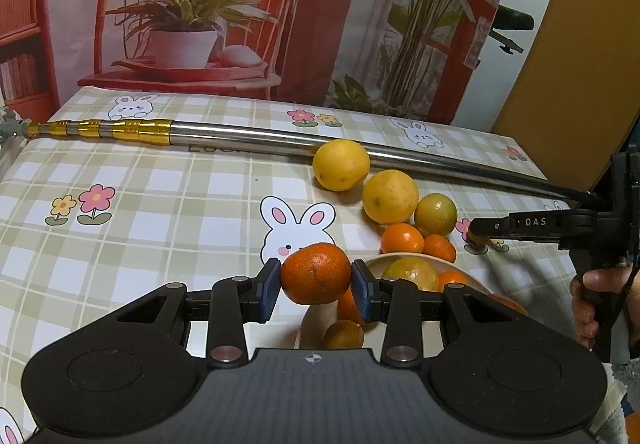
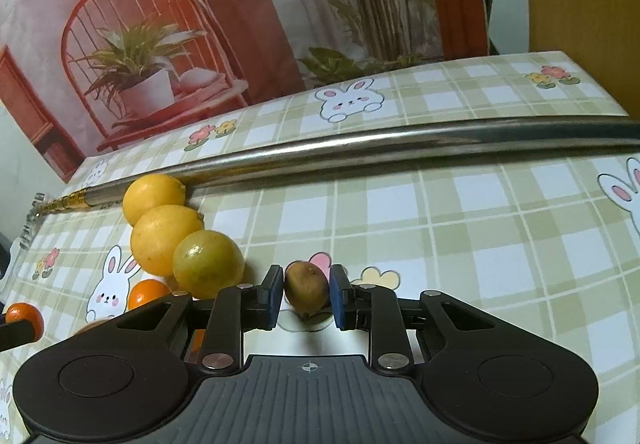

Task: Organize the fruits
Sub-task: 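Close the right tool on the small brown fruit, then carry the brown fruit with the right tool over the plate while the left tool holds the tangerine there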

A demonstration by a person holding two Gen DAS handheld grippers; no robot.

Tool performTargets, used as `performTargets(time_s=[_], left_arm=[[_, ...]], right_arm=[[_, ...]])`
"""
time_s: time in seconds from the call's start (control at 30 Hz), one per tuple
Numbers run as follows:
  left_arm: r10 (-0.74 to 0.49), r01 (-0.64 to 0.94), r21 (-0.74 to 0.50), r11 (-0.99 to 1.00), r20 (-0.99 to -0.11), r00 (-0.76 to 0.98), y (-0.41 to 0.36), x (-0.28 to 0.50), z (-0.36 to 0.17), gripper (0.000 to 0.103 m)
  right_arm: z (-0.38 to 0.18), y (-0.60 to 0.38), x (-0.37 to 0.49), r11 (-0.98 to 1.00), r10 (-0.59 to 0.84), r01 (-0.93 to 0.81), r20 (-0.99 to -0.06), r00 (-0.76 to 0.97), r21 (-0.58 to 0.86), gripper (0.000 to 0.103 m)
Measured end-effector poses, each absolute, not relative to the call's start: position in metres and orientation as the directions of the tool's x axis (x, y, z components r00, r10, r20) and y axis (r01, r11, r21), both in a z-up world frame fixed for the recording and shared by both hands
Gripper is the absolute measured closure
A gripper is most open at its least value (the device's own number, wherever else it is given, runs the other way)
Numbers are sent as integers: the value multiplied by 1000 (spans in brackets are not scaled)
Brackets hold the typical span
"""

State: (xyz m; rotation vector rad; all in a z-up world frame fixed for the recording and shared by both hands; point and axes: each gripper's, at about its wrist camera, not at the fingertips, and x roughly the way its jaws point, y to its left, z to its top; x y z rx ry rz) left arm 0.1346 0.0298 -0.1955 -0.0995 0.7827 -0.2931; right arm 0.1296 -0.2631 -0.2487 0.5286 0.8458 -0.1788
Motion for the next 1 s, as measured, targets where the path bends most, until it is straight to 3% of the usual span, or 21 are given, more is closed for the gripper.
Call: performTargets(time_s=[0.43, 1.0], left_arm=[[-320, 237, -215, 947, -676, 664, 29, 130, -196, 63], [-336, 279, -199, 939, -693, 637, 22, 107, -199, 63]], right_arm=[[-233, -260, 121, 848, 65, 330, -698, 713, 415, 80], [-175, -215, 91, 906, 171, 106, -582, 795, 410, 80]])
